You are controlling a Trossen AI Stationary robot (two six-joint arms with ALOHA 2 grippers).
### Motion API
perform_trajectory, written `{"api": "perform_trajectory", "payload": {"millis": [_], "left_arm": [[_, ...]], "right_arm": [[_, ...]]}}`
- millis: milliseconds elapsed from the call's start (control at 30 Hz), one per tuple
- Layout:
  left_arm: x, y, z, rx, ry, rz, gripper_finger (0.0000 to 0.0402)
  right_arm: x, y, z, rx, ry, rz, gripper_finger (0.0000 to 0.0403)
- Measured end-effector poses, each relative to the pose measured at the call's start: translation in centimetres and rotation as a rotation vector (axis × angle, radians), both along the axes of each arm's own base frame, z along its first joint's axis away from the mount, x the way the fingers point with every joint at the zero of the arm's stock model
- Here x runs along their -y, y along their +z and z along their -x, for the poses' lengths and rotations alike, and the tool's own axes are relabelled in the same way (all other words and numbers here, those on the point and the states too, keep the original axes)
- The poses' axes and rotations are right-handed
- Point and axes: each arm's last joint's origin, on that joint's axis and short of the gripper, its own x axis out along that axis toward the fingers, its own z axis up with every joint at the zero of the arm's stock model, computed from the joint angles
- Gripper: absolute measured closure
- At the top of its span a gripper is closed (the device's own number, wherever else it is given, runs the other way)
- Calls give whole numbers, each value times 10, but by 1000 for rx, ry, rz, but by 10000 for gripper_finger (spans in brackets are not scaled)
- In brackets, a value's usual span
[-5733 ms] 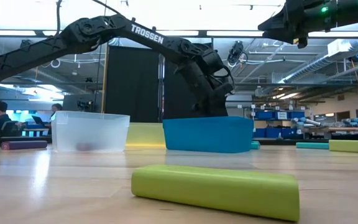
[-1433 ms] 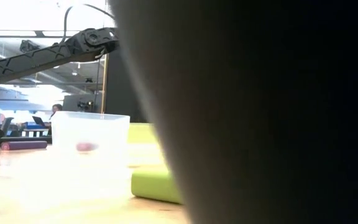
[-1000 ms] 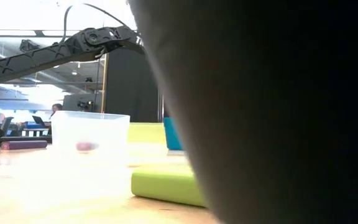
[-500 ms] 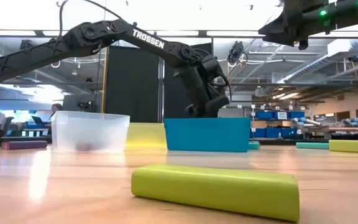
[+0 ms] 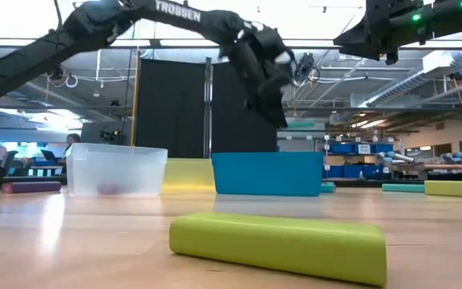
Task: Sort blocks
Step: Put the blue block into the blue bin, then put the green block into the yellow bin
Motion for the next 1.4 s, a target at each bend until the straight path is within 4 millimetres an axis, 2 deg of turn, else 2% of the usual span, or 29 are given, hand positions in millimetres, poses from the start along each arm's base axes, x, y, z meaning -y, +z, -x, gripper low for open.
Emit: {"api": "perform_trajectory", "payload": {"millis": [67, 233, 433, 567, 833, 967, 1067, 1133, 1300, 1400], "left_arm": [[13, 3, 1, -36, -39, 3, 302], [43, -6, 1, -158, -119, 37, 302], [66, -6, -2, -196, -153, 46, 302], [71, -14, 3, -280, -139, 77, 292], [68, -36, 3, -325, -86, 110, 227], [67, -34, 2, -298, -82, 103, 205], [67, -23, 3, -265, -81, 90, 194], [68, -10, 5, -213, -81, 73, 190], [71, 51, 18, 28, -80, -8, 189], [75, 86, 36, 154, -58, -82, 189]], "right_arm": [[0, 0, 0, -2, -2, 3, 201], [1, 1, 0, 2, -8, 8, 201], [2, 1, 1, 1, -12, 13, 201], [2, 1, 1, 3, -12, 10, 201], [2, 2, 1, 12, -12, 8, 201], [2, 2, 1, 13, -12, 6, 201], [2, 2, 1, 17, -11, 1, 201], [1, 1, 1, 17, -9, 1, 201], [1, 2, 1, 20, -7, 2, 201], [1, 2, 1, 20, -7, 2, 201]]}}
